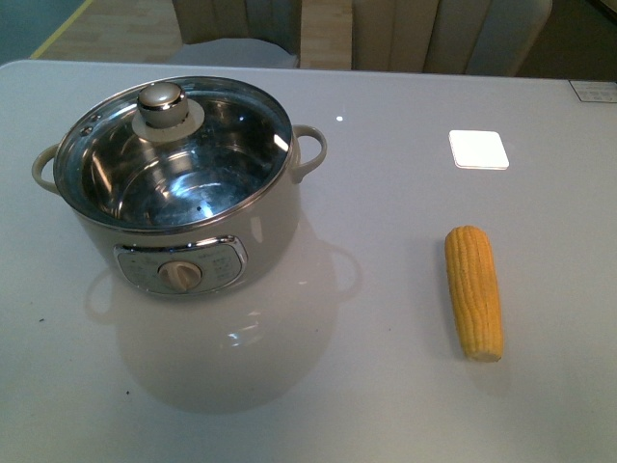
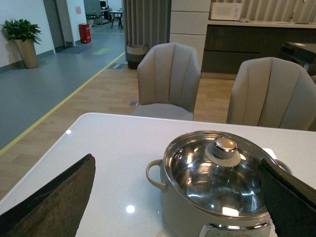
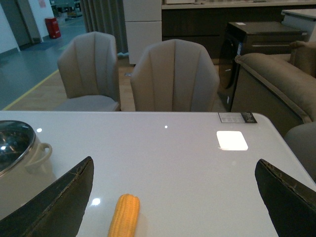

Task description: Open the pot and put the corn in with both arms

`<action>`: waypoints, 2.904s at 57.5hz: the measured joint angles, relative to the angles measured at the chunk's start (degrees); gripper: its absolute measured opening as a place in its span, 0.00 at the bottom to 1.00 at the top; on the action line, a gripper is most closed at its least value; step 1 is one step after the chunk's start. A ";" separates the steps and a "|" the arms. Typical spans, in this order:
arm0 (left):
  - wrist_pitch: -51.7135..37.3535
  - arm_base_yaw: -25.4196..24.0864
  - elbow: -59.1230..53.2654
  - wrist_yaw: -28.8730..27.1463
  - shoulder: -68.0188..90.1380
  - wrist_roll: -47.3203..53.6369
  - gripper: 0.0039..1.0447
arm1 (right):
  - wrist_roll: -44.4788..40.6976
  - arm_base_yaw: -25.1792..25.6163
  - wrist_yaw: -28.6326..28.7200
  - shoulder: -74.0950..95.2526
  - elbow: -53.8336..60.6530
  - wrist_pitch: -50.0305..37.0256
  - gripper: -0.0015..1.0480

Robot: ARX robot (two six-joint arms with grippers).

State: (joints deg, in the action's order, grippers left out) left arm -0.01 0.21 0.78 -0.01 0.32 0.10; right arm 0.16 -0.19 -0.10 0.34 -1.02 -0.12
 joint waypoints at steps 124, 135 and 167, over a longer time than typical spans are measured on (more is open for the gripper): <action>-30.67 8.92 50.42 7.89 110.29 1.29 0.94 | 0.00 0.00 0.02 -0.02 0.00 0.02 0.92; -31.06 9.75 52.74 7.69 114.38 1.33 0.94 | 0.00 0.00 0.04 -0.02 0.00 0.02 0.92; -31.08 9.70 58.55 7.50 120.80 0.87 0.94 | 0.00 0.00 0.04 -0.02 0.00 0.02 0.92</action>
State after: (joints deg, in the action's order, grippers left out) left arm -31.09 9.91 59.33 7.49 121.12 0.97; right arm 0.16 -0.19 -0.05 0.32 -1.02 -0.10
